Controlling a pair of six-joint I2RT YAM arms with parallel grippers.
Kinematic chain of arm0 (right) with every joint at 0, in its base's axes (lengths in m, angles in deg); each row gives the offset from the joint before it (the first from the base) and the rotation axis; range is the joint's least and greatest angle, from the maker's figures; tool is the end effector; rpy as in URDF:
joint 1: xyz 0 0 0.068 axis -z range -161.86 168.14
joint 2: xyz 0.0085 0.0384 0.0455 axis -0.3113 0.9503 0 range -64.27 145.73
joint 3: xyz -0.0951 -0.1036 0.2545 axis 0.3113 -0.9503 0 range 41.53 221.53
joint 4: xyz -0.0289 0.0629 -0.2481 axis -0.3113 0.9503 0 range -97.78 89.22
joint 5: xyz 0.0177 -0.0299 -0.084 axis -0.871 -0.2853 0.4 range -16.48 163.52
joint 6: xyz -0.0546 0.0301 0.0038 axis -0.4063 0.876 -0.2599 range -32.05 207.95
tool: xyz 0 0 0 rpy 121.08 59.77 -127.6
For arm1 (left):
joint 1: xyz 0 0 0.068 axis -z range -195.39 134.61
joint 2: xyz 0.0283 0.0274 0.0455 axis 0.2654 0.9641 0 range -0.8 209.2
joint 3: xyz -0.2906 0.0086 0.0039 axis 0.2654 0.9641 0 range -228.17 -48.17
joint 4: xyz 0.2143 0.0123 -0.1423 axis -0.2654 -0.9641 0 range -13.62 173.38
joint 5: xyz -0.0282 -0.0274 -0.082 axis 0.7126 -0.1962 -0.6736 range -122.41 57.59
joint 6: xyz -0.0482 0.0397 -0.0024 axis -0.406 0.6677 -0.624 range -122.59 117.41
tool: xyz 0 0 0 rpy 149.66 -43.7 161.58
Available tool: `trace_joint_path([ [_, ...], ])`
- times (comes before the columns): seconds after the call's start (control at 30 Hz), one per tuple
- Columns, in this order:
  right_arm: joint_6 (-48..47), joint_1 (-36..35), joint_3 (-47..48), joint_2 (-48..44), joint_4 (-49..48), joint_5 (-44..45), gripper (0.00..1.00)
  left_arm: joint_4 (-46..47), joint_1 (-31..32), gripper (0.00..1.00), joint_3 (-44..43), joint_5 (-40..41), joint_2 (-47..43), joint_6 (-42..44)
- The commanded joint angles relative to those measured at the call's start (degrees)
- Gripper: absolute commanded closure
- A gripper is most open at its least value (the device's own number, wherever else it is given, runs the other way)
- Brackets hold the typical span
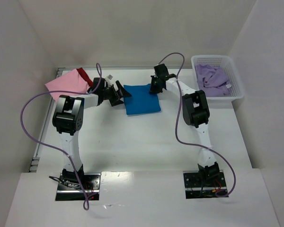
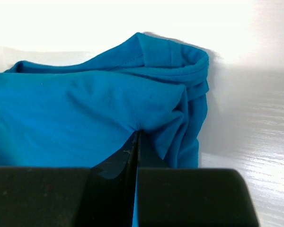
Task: Fold and stack the t-shirts
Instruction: Put the neatly folded tshirt into the corner of the board with the left arm
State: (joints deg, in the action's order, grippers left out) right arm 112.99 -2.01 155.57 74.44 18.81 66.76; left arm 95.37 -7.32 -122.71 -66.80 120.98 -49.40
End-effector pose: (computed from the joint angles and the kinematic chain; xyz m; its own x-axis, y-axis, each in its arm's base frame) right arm 0.5164 0.1952 0.1593 -0.8375 0.1404 -0.5280 -0.0627 0.9353 0.3482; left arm 0.4604 -0.0925 0.1522 -0.8086 -0.4929 -0.3214 -0.0246 0.5740 -0.8185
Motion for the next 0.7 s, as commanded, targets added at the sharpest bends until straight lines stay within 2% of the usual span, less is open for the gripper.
trace_joint_path([
  [0.0,-0.70,0.19,-0.65,3.40,6.37,8.43,1.00,-8.74,0.71,0.00,3.43,4.77,4.52,1.72],
  [0.43,2.74,1.33,-11.80,-3.61,6.37,9.14,1.00,-8.03,2.38,0.00,4.76,7.23,2.86,0.67],
  [0.57,4.05,1.33,-17.09,-6.26,2.60,8.18,1.00,-6.90,3.00,0.00,5.29,7.76,2.85,0.05],
  [0.67,4.05,1.33,-17.62,-6.79,2.59,7.64,1.00,-6.89,3.53,0.00,4.59,7.76,2.85,0.05],
])
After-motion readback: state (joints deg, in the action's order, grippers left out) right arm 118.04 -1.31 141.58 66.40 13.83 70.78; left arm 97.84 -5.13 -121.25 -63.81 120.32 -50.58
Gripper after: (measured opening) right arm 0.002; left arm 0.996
